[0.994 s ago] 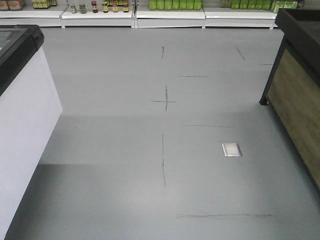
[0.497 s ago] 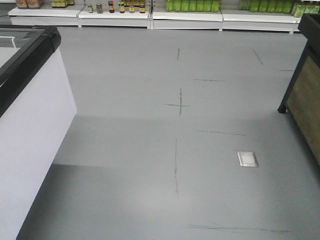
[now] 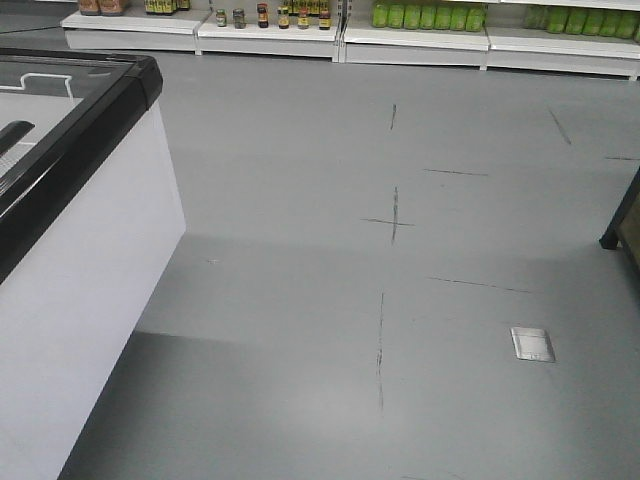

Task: Pick three apples into basket with both arms
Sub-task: 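Drive the base forward along the aisle toward the fruit tables, then turn the base toward the fruit table holding the light-blue basket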

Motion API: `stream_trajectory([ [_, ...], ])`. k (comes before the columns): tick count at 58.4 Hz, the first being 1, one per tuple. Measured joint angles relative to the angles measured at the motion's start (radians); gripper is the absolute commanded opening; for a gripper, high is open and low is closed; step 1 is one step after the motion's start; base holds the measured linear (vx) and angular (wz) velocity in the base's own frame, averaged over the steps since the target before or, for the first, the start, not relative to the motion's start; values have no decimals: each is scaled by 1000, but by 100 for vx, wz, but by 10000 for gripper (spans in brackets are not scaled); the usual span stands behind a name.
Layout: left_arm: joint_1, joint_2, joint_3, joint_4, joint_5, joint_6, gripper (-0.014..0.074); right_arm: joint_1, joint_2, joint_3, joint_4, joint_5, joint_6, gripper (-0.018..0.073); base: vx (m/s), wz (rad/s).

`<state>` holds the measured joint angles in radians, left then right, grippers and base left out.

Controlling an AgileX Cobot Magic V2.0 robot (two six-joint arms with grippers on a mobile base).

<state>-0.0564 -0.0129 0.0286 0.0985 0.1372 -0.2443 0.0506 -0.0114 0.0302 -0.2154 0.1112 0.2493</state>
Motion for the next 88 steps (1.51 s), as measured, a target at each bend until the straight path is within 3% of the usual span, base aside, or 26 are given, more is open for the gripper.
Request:
stream_trajectory([
  [88, 0, 0, 0, 0, 0, 0, -6, 0, 0, 0, 0, 0, 0, -6, 18, -14],
])
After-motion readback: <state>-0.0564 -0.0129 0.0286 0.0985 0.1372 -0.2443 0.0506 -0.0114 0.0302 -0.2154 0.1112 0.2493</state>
